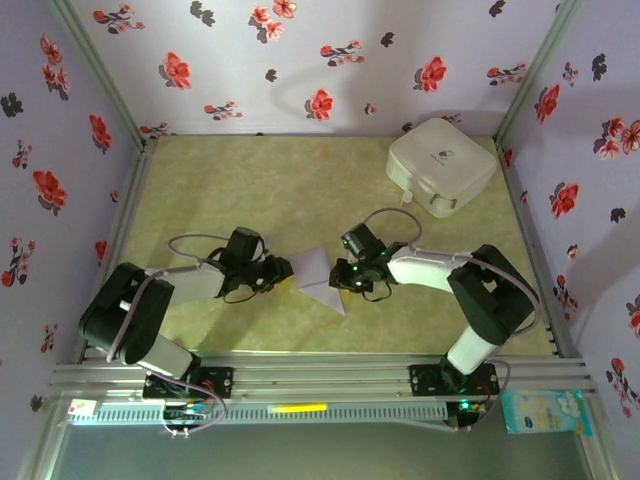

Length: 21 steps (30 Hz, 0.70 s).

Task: Fold a paper plane with a square sheet of paper (pick it up from the middle)
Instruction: Third fold the triangle at the center of the table.

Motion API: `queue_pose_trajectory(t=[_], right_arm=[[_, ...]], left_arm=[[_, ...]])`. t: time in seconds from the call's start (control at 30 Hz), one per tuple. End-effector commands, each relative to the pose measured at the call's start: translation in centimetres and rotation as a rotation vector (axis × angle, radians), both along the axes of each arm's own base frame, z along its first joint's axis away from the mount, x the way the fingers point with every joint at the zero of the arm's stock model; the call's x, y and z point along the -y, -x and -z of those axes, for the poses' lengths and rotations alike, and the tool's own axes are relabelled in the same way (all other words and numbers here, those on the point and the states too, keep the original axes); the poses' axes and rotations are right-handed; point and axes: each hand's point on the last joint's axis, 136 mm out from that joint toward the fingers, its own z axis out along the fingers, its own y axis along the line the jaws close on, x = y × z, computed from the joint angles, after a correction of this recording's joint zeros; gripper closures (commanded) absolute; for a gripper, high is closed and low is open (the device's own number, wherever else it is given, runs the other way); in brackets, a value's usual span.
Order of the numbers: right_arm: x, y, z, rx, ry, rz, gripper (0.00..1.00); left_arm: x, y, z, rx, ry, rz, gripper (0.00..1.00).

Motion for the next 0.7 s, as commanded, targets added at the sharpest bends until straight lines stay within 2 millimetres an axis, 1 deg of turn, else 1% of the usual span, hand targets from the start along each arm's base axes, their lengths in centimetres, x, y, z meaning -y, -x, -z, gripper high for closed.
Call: queue_pose_trajectory(t=[0.0,0.13,0.33,0.47,0.53,0.67], right_arm=[[-0.8,-1.3,-0.8,0.035,-0.028,0.001,0.83],[-0.4,-1.3,-0.9,0.038,-0.030,0.006,0.90],[0.0,-1.1,-1.2,0.043,-0.046,0.019,0.95],[0.2,-1.2,-1.2,0.035,-0.101,0.059,0.95],[0.5,-1.3,-0.9,0.026,-0.107,0.081,0.92],[0.4,-1.5,-1.6,0.045,-0.123,0.082,0.89]], left_arm=[[0.6,0.0,0.0,-0.020,0.017,0.006,0.70],[0.9,-0.1,-0.1,-0.022,0.026,0.014,0.70],[1.1,-0.3,-0.2,-0.028,0.023,0.013,0.68],[1.1,-0.4,-0.3,-0.032,0.024,0.009,0.65],[1.2,-0.5,-0.3,-0.033,0.024,0.008,0.64],[1.2,-0.6,-0.3,-0.034,0.022,0.010,0.64]])
